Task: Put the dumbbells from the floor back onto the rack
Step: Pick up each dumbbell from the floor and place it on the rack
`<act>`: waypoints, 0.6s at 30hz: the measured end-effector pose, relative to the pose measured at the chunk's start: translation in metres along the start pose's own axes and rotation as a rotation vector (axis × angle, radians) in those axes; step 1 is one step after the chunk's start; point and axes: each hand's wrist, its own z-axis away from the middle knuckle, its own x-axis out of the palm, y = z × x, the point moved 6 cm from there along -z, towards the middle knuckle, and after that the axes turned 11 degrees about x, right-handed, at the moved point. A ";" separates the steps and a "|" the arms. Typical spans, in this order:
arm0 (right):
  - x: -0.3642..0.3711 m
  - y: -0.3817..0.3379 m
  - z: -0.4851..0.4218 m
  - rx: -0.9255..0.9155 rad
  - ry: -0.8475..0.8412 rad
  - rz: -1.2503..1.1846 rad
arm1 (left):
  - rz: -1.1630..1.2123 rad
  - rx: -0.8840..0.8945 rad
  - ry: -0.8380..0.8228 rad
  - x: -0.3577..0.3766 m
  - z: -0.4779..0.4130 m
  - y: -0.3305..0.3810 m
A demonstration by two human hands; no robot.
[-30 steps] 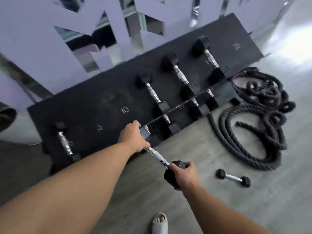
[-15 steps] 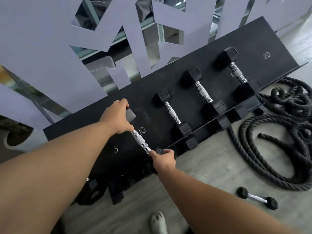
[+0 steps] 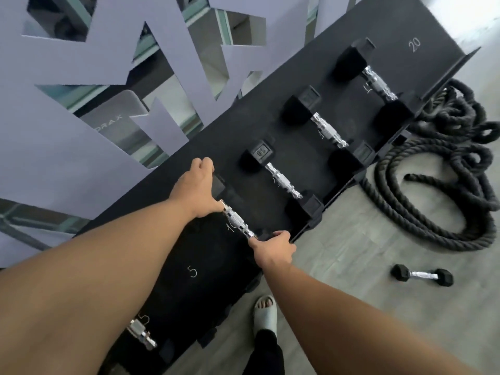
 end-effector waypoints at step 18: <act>0.008 0.020 -0.009 0.073 -0.032 0.076 | 0.029 0.081 -0.023 0.060 0.000 -0.034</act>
